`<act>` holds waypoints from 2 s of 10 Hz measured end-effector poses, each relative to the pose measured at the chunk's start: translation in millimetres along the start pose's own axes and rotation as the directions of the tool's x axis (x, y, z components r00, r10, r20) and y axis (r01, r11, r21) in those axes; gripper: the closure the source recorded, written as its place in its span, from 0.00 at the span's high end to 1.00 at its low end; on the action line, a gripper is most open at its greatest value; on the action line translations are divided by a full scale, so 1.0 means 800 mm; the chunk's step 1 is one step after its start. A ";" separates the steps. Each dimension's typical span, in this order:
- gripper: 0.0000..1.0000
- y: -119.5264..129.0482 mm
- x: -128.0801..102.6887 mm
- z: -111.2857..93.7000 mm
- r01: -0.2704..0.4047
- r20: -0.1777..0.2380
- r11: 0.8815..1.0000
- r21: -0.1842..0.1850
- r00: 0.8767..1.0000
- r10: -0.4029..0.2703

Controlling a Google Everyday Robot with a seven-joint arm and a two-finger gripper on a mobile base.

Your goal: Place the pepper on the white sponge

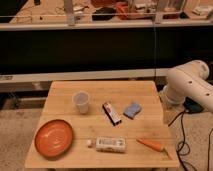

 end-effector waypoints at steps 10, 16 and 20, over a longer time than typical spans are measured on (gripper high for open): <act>0.80 0.000 0.000 0.000 0.000 0.000 1.000 0.000 1.000 0.000; 0.80 0.009 -0.005 -0.003 0.035 0.005 0.999 0.013 0.999 -0.035; 0.80 0.022 -0.013 -0.006 0.083 0.018 0.996 0.028 0.996 -0.084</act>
